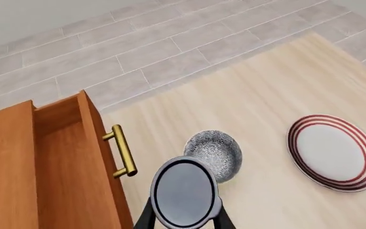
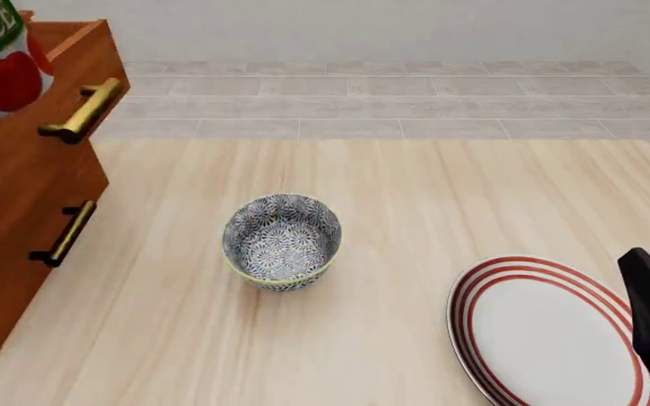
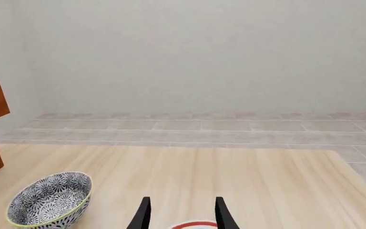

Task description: Put the ketchup in the top drawer of the cabinet.

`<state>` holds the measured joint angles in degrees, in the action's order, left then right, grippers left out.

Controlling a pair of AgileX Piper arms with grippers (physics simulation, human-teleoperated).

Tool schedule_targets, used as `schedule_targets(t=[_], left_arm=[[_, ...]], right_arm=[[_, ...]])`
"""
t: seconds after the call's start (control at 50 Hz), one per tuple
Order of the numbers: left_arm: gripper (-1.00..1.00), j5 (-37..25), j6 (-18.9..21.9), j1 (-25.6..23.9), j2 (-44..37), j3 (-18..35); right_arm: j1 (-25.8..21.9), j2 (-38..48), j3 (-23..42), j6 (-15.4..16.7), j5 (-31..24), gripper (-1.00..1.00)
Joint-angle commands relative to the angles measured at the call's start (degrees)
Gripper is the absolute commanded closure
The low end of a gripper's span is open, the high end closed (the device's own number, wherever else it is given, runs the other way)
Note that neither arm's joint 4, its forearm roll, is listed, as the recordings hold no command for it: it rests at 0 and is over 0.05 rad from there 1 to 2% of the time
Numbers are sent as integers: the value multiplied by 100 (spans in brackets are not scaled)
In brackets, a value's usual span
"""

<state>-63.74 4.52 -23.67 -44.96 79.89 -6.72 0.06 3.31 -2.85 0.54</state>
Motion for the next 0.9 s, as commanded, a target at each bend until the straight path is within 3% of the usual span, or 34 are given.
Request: schedule_targets(t=[0.02, 0.64, 0.78, 0.9], left_arm=[[100, -189, 161, 468, -175, 406], [100, -94, 270, 1465, -630, 640], [100, 104, 373, 1635, -668, 285], [100, 153, 433, 1892, -873, 482]], right_arm=[[3, 0, -16, -10, 19, -100], [40, 0, 24, -12, -21, -100], [-2, 1, -15, 9, -4, -100], [-47, 2, -23, 52, -5, -100]])
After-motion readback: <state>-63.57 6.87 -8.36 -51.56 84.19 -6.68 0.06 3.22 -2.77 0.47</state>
